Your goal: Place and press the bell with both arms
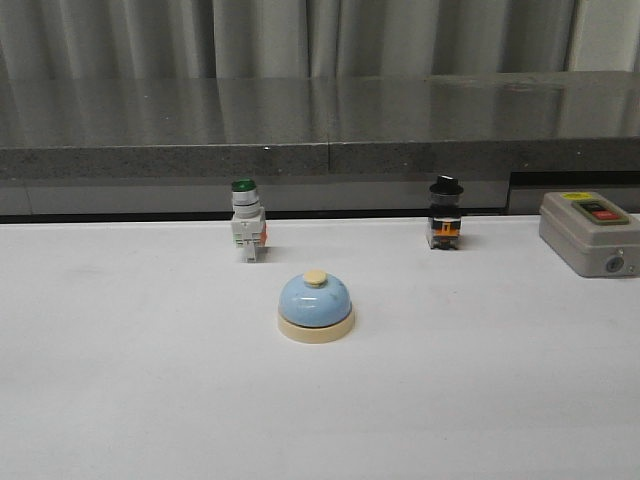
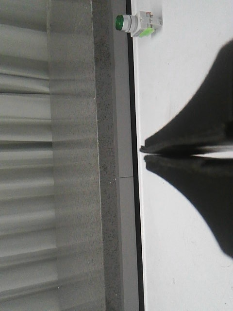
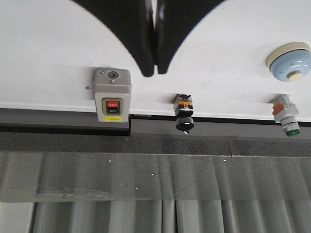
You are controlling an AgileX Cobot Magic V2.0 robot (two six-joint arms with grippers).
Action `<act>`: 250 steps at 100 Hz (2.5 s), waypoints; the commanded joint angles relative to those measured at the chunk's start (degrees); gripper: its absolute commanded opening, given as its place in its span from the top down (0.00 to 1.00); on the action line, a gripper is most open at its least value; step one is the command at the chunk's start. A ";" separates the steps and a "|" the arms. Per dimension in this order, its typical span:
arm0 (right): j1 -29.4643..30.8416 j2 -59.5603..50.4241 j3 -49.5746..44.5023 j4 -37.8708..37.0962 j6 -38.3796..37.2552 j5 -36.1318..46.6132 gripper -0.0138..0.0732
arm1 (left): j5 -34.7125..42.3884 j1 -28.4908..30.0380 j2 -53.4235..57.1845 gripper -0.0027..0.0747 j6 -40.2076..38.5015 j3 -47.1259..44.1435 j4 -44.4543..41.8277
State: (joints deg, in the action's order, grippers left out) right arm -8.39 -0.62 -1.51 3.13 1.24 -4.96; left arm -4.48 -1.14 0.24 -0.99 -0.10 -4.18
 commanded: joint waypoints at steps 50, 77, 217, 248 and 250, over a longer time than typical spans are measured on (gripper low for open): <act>0.45 9.51 16.77 0.68 0.30 -3.62 0.91 | 4.78 0.14 1.70 0.99 -0.46 -2.30 -0.07; 0.45 30.84 37.44 0.68 0.30 -26.25 0.91 | 4.78 0.14 1.70 0.99 -0.46 -2.30 -0.07; -21.68 98.94 77.13 1.91 0.30 -31.70 0.91 | 4.78 0.14 1.70 0.99 -0.46 -2.30 -0.07; -25.46 107.77 85.70 2.11 0.30 -34.50 0.91 | 4.78 0.14 1.70 0.99 -0.46 -2.30 -0.07; -25.57 108.07 85.91 2.16 0.30 -34.63 0.91 | 4.78 0.14 1.70 0.99 -0.46 -2.30 -0.07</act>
State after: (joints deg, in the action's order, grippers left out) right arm -33.50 109.21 81.41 4.86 1.24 -40.52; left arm -4.48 -1.14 0.24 -1.08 -0.10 -4.27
